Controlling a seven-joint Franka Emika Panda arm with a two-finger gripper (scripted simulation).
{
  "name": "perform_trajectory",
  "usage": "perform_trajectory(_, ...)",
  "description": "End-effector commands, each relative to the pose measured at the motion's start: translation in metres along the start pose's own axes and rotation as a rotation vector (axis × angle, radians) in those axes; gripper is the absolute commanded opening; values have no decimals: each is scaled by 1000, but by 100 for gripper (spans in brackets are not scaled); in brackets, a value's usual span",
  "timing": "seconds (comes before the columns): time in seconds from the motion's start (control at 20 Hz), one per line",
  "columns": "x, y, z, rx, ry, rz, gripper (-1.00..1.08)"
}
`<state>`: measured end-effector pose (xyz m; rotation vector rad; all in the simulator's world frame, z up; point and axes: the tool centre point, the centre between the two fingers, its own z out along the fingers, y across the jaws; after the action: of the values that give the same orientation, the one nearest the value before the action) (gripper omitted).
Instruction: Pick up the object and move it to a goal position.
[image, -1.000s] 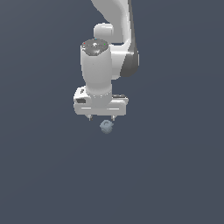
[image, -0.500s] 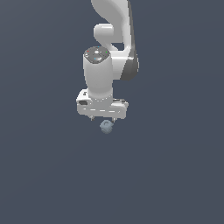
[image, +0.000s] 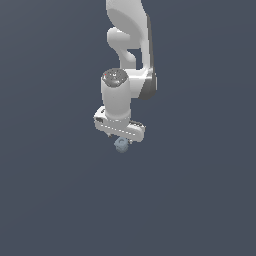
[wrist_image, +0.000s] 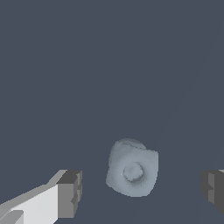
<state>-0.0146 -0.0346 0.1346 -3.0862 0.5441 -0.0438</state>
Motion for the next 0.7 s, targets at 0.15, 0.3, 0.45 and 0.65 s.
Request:
perform_trajectory(0.15, -14, 3, 23, -6, -13, 125, 100)
perform_trajectory(0.3, -20, 4, 32, -10, -18, 173, 100)
perform_trajectory(0.45, -25, 6, 38, -12, -22, 209, 100)
perform_trajectory(0.65, -28, 7, 43, -15, -24, 238, 100)
